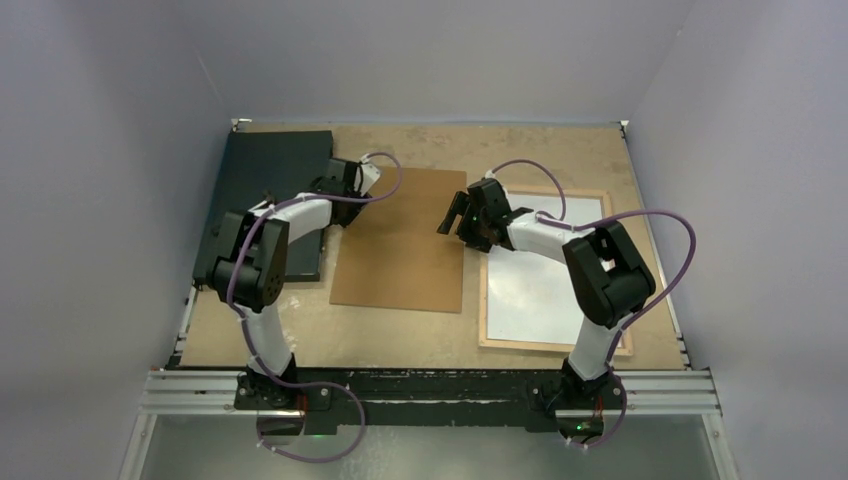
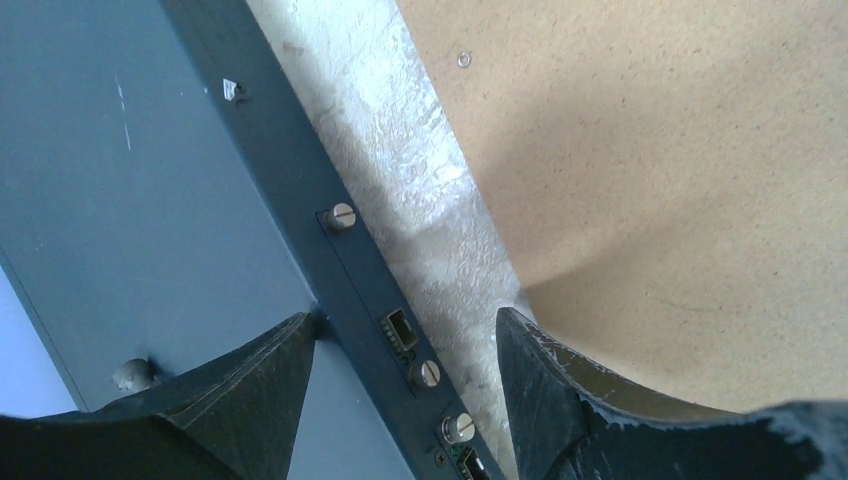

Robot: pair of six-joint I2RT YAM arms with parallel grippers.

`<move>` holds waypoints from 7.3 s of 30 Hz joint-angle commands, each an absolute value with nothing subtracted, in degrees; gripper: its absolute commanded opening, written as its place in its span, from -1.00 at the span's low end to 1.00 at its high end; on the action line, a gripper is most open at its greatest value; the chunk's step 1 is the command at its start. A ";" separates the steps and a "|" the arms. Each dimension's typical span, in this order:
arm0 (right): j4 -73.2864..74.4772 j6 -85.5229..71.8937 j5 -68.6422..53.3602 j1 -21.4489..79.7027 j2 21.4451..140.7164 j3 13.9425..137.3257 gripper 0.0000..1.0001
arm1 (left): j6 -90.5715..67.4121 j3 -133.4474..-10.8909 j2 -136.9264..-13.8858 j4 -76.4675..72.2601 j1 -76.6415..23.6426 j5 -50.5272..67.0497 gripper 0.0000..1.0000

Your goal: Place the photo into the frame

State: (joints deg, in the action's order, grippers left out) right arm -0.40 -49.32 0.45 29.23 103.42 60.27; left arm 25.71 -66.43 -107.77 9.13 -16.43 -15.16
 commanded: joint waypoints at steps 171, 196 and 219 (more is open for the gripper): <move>-8.09 -78.00 -22.70 16.28 75.53 59.36 -1.00 | 45.71 -71.37 -63.65 42.17 -43.98 16.32 0.27; -9.93 -82.78 -20.56 21.88 76.07 60.80 -0.89 | 52.36 -57.13 -62.04 11.53 -52.45 -12.41 -0.75; 14.59 -21.94 -28.64 13.62 71.13 67.89 0.98 | 57.79 -58.71 -56.90 14.33 -52.39 -14.07 -1.00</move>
State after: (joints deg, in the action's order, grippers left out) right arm 11.75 -37.43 -31.35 13.32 77.03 66.52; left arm 56.25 -54.54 -59.96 17.41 -52.21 -11.46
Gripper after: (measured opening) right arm 0.987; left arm 0.014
